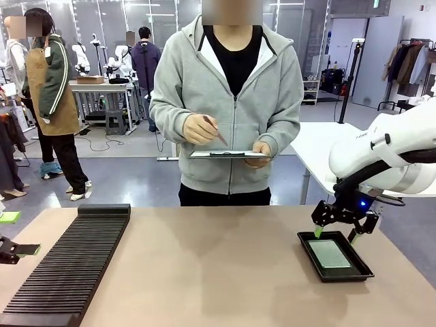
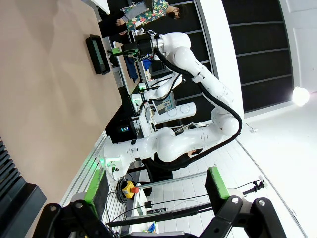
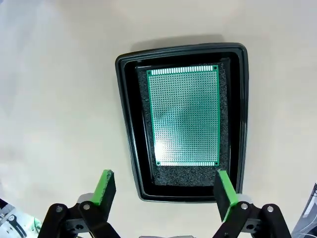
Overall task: Inspect the PCB.
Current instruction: Place the Blank PCB in the ESD tray.
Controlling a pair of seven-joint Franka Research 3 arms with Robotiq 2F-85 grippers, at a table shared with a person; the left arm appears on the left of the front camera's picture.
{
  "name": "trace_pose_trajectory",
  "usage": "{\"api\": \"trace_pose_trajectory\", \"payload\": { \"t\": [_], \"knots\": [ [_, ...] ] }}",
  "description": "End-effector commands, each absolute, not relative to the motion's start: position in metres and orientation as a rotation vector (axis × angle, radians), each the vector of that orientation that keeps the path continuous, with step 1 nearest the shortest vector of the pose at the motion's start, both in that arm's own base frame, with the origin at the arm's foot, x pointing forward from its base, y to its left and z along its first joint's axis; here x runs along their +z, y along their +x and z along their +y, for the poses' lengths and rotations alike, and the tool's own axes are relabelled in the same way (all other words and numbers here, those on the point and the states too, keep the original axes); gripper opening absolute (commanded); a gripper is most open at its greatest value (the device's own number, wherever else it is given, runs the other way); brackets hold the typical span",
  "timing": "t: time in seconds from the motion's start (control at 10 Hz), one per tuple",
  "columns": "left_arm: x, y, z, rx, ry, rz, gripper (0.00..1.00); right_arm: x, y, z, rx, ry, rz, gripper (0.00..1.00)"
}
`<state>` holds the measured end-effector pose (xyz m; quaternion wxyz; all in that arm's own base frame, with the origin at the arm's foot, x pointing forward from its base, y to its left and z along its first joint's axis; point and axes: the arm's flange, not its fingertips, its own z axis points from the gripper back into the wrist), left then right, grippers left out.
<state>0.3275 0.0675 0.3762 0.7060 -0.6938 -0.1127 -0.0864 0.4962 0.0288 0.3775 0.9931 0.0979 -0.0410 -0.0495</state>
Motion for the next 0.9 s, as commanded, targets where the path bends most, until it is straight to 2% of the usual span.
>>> {"api": "trace_pose_trajectory", "payload": {
  "t": [0.0,0.8],
  "knots": [
    [0.3774,0.3277,0.0675,-0.193,-1.538,-0.255,1.0,0.3769,0.4965,0.0291,-0.1,0.201,-0.085,1.0],
    [0.3774,0.3277,0.0675,-0.193,-1.538,-0.255,1.0,0.3769,0.4965,0.0291,-0.1,0.201,-0.085,1.0]
  ]
}}
